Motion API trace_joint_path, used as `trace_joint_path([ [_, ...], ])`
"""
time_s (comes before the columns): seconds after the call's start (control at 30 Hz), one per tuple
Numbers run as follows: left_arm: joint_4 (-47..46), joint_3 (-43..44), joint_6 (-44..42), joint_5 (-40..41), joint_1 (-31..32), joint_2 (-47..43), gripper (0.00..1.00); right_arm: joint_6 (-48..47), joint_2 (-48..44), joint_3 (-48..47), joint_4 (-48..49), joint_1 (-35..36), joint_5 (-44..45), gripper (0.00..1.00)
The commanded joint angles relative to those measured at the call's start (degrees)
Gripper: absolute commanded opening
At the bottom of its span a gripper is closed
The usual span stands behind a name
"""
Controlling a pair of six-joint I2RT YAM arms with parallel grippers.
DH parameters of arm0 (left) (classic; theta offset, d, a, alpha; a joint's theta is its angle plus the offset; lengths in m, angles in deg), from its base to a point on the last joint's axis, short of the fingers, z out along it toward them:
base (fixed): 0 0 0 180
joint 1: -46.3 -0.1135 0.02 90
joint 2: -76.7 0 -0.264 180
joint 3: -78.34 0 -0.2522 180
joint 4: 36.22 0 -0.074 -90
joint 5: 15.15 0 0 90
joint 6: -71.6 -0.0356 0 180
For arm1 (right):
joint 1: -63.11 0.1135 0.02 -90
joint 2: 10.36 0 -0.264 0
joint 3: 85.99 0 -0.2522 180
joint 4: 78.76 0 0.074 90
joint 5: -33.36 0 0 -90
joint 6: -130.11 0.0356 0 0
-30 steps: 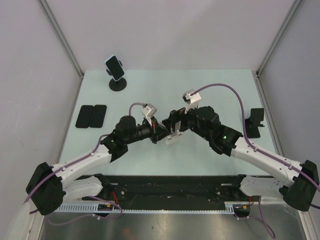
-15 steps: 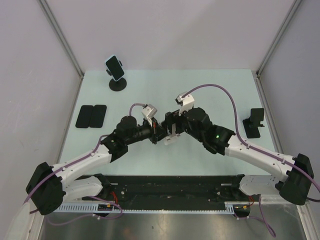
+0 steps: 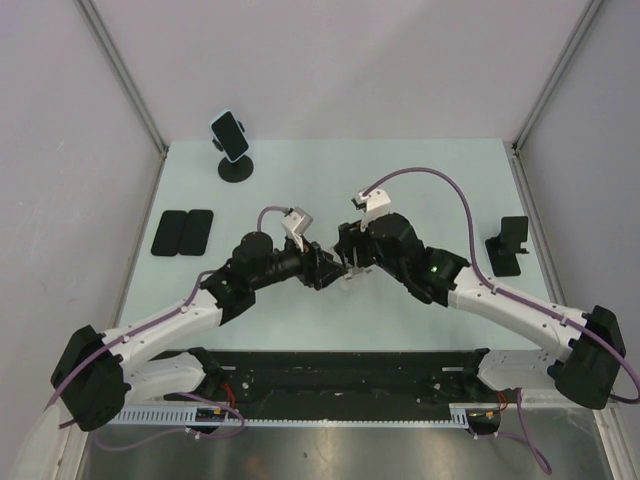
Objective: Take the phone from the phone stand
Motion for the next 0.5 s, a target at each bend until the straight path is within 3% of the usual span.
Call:
trace_joint_path([
  [0.0, -1.02, 3.38, -0.52, 2.03, 0.2, -2.93, 0.72, -4.16, -3.11, -2.29, -2.81, -4.21, 1.97, 0.19],
  [0.17, 9.78, 6.98, -3.86, 9.5, -0.33, -5.65, 0.96, -9.96, -4.34, -2.12, -6.76, -13.97, -3.56, 0.14],
  [0.27, 14.1, 9.27, -5.88, 11.71, -2.17, -8.03, 1.0, -13.75, -4.08, -2.03, -8.35, -21.44, -5.85, 0.11],
  [0.47, 21.39, 9.01, -8.95, 11.88, -12.79, -16.19, 1.0, -20.07, -1.71, -1.24, -8.53, -36.2, -12.71, 0.1],
])
